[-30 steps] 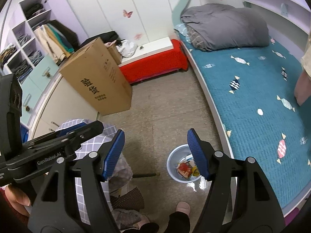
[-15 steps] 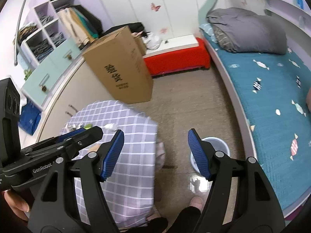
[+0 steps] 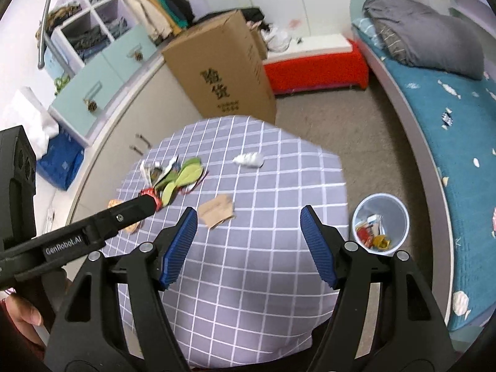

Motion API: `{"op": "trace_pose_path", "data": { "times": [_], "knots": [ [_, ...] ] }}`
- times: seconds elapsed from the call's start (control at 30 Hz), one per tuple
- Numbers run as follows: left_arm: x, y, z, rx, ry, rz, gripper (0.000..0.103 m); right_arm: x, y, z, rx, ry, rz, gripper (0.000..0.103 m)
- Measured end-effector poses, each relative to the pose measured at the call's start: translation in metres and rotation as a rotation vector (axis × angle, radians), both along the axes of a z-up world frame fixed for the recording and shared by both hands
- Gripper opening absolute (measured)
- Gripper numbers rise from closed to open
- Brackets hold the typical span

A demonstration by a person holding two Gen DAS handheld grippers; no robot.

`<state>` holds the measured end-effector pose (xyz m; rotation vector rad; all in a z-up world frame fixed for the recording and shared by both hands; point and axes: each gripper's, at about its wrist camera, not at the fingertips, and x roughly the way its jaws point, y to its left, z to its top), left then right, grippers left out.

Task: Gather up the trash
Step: 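Move both open tools back over the trash on the table, then grasp the white bottle with the right tool while the left tool grasps the tan cloth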

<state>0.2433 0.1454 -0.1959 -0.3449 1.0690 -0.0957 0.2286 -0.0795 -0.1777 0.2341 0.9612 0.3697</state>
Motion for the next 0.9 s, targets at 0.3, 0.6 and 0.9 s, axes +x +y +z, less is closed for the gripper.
{"op": "trace_pose_path", "data": {
  "times": [0.3, 0.6, 0.9],
  "knots": [
    [0.021, 0.024, -0.056, 0.003, 0.131, 0.005, 0.06, 0.03, 0.023, -0.028, -0.034, 0.074, 0.038, 0.068],
    [0.072, -0.007, -0.109, 0.115, 0.211, -0.11, 0.062, 0.093, 0.035, -0.061, -0.076, 0.151, 0.107, 0.068],
    [0.105, -0.015, -0.146, 0.244, 0.247, -0.129, 0.055, 0.142, 0.043, -0.087, -0.107, 0.208, 0.172, 0.068]
  ]
}}
